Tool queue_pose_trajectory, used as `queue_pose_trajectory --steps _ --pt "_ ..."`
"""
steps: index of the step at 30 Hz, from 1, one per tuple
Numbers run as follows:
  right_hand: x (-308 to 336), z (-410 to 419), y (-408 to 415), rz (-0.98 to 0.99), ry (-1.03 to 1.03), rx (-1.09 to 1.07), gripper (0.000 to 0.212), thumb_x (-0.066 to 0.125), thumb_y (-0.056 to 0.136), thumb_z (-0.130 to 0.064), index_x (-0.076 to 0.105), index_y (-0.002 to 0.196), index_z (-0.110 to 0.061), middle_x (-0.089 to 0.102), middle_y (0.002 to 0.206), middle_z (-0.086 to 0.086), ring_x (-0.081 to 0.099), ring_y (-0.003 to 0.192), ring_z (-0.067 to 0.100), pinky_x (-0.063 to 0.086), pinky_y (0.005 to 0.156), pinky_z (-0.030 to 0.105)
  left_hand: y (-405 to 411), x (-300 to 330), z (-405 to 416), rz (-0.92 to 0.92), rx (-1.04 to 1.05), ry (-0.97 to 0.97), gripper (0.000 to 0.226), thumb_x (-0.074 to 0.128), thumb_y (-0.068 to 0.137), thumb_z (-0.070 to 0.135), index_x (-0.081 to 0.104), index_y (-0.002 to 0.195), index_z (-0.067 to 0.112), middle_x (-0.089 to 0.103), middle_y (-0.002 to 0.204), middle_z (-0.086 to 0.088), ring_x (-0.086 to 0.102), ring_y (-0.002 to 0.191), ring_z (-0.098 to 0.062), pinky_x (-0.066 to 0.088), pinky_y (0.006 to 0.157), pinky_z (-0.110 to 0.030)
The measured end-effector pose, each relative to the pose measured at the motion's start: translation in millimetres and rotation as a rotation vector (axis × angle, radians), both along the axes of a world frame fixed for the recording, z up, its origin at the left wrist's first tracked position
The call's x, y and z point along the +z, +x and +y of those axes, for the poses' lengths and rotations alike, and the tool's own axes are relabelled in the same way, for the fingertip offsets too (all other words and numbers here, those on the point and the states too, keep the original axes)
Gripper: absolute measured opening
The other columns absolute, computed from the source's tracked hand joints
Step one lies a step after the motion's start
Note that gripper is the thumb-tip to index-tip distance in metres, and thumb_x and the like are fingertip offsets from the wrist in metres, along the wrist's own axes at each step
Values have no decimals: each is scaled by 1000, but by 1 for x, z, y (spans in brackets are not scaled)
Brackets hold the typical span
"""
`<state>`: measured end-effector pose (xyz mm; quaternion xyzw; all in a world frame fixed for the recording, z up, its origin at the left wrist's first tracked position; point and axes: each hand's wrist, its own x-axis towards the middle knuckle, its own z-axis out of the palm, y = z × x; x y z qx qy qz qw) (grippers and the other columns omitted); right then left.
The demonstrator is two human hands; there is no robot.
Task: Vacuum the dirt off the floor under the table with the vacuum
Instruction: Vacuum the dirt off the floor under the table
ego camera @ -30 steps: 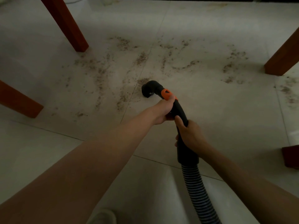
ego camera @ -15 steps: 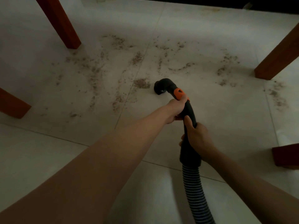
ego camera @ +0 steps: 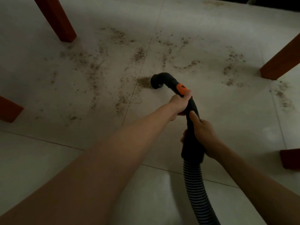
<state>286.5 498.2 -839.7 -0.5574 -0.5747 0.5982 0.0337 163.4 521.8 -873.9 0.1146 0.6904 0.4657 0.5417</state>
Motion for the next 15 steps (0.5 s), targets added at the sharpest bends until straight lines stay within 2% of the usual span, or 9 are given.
queue_pose_trajectory --steps 3,7,11,15 --pt "1 -8 -5 4 -9 11 59 39 98 -48 57 104 8 62 65 13 63 46 21 52 46 27 -7 -1 -10 -16 -10 -6 58 40 96 47 43 130 0 53 128 -15 55 113 -30 52 86 -35" --pt "1 -27 -17 7 2 2 57 38 98 -46 56 105 8 62 65 13 62 43 19 50 41 24 -20 -3 -24 -29 -23 -2 59 40 96 47 42 132 0 52 130 -16 54 114 -31 51 89 -37" --pt "4 -36 -23 -24 31 -6 55 38 99 -45 56 104 7 60 65 12 60 42 17 49 39 22 -25 -2 -31 -69 -29 12 59 40 96 46 41 132 0 52 129 -17 54 114 -31 51 91 -38" --pt "7 -35 -31 -46 83 -51 48 39 99 -45 55 95 0 60 68 11 61 48 19 52 45 27 -31 2 -25 -114 -43 23 59 41 96 46 40 132 0 52 129 -16 54 115 -32 49 95 -40"
